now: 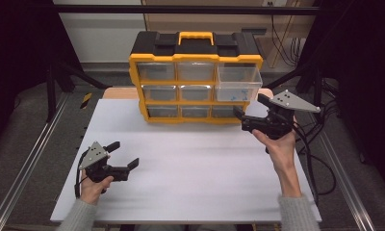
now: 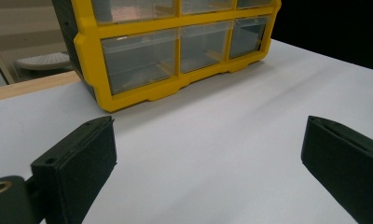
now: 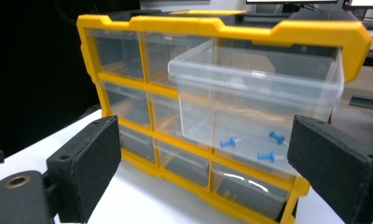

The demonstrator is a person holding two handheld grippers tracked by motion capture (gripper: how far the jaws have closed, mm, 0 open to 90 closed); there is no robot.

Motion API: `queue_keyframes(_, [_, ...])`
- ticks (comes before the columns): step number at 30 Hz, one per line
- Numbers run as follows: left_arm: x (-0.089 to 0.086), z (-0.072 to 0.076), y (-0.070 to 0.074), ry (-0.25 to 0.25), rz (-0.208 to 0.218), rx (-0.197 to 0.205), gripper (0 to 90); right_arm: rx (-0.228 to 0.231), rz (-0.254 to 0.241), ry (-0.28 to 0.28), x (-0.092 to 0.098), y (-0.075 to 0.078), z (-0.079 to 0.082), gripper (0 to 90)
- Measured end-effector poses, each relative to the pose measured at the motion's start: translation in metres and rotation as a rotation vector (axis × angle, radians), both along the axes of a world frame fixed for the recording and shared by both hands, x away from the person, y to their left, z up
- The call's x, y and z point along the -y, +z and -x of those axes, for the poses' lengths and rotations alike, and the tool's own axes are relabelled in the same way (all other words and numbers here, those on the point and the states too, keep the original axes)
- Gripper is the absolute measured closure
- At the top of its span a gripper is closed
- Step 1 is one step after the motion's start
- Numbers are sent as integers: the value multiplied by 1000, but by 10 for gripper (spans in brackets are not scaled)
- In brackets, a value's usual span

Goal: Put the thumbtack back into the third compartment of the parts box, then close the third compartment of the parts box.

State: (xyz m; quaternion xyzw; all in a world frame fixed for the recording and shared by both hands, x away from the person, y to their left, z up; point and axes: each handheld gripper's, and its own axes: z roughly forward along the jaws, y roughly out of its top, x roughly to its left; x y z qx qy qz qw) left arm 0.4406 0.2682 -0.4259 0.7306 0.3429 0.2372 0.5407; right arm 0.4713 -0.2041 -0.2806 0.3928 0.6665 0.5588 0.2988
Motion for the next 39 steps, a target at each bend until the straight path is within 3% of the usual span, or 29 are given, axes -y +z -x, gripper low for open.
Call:
queue_keyframes(7, [0,0,0,0,-1,2,27,-13,-1,6,1,-14,4,128])
queue_keyframes(15, [0,0,0,0,0,1,27,-9,-13,8,3,-20,6,257])
queue_keyframes(23, [1,0,0,1,-2,1,27,-9,12,6,2,-22,6,511])
queue_keyframes(31, [1,0,1,0,-1,3,27,-35,2,7,0,-23,1,770])
queue_keyframes(37, [2,0,1,-1,-5,2,27,-45,9,3,1,-25,-5,900])
queue_keyframes(39, [2,1,2,-2,-4,4,27,-53,0,3,0,-24,-7,900])
